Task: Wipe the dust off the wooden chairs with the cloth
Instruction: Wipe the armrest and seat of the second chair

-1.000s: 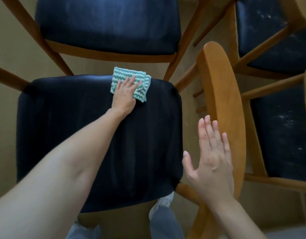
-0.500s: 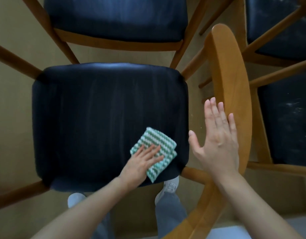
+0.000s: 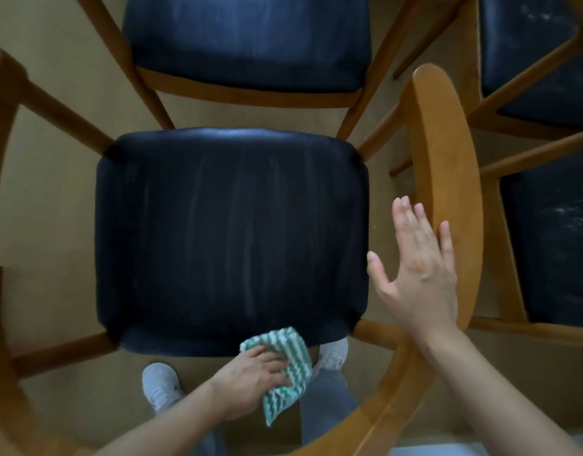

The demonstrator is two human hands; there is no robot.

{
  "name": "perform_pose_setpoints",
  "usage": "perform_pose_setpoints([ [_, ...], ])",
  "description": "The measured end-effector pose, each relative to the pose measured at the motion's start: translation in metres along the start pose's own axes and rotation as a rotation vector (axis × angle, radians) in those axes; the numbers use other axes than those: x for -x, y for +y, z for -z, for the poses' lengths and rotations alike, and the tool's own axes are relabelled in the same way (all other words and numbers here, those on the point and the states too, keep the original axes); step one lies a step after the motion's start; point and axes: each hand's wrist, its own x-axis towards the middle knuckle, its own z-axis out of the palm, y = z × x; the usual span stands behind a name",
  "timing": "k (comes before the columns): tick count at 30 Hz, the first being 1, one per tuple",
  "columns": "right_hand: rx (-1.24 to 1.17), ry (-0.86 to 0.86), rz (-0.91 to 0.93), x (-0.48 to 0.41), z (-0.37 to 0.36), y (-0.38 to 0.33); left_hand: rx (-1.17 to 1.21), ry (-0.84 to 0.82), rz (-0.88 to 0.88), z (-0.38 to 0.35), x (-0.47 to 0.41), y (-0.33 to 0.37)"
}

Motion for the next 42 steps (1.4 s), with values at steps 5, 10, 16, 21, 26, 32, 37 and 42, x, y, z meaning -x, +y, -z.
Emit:
perform_pose_setpoints([
  [5, 0.006, -0.009, 0.000, 0.000, 0.001, 0.000, 0.371, 0.155, 0.167, 0.032, 0.012, -0.013],
  [10, 0.077, -0.048, 0.013, -0.001, -0.001, -0.001, 0.918, 0.546, 0.193, 0.136, -0.009, -0.048],
  [16, 0.067, -0.050, 0.020, -0.001, 0.000, -0.001, 0.392, 1.047, 0.386, 0.257, -0.067, -0.115],
  [21, 0.087, -0.031, 0.022, -0.003, -0.001, -0.001, 0.113, 0.837, 0.580, 0.261, -0.117, -0.173],
  [26, 0.083, -0.036, 0.026, -0.004, -0.002, 0.000, 0.005, 0.862, 0.521, 0.228, -0.124, -0.178],
  [32, 0.069, -0.036, 0.016, -0.003, -0.001, -0.002, 0.003, 0.840, 0.320, 0.160, -0.095, -0.134],
  [37, 0.078, -0.051, 0.003, -0.002, 0.000, -0.002, 0.096, 0.772, 0.291, 0.083, -0.070, -0.077],
  [42, 0.102, -0.064, -0.005, -0.002, 0.000, -0.002, 0.003, 0.572, 0.169, 0.013, -0.031, -0.038],
])
